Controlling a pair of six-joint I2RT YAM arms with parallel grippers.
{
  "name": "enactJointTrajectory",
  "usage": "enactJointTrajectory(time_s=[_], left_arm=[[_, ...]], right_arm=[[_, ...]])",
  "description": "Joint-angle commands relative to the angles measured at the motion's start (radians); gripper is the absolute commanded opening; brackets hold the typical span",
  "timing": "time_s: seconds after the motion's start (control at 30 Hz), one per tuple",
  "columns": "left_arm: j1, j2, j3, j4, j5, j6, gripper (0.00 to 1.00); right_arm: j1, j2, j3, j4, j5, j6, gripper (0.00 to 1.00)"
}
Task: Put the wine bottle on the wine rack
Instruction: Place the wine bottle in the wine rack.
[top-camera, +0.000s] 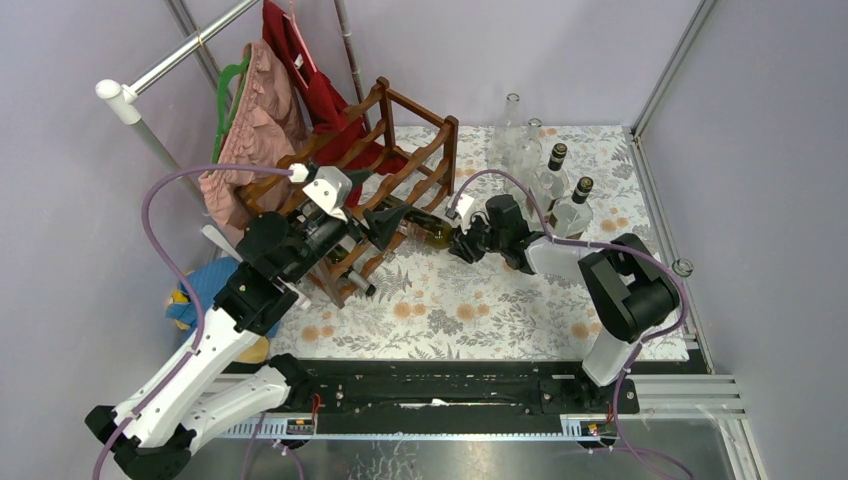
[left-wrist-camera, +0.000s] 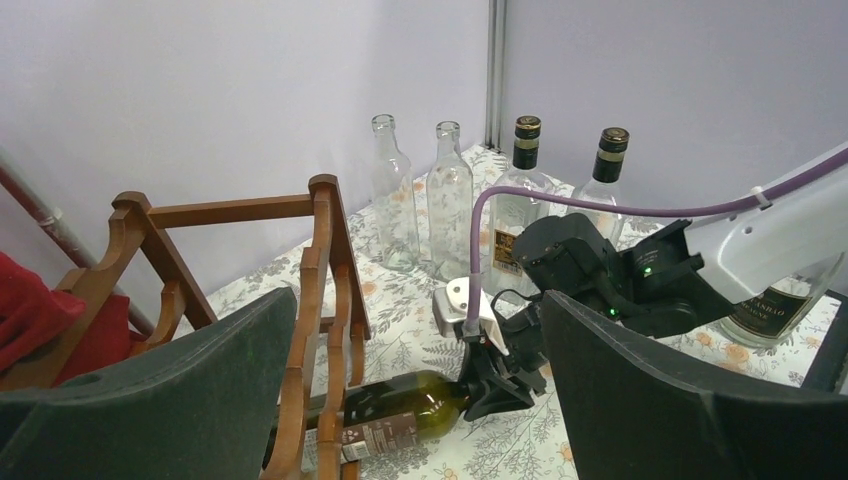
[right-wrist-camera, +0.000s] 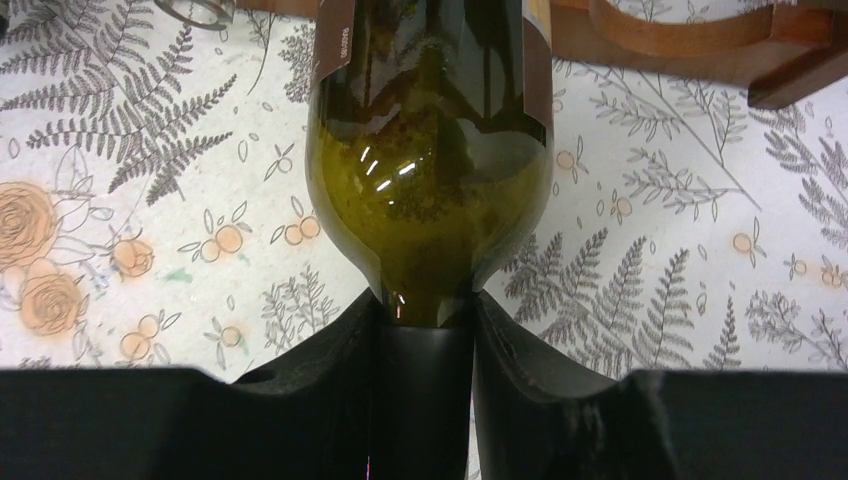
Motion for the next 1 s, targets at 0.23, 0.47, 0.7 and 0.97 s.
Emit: enactJointTrajectory(time_s=[0.23,0.47,0.7,0.97], left_arm=[[0.032,0.009,-0.012,0.083,0.020,0.004,0.99],[0.047,0.023,-0.013,0.086,0.027,0.000,0.99],[0.070,0.050,-0.013,0.090,0.038,-0.008,0.99],[0.099,0.067,-0.016,0.094,0.036,-0.008,0.99]], right_arm=[[0.014,0.109,0.074,0.392,-0.044,0.000,0.00],[0.014,0.176,0.073,0.492,-0.074,0.031,0.00],[0.015,0.214,0.094,0.536,-0.088,0.034,0.00],[0.016,0.256,0.149,0.568,-0.102,0.084,0.00]])
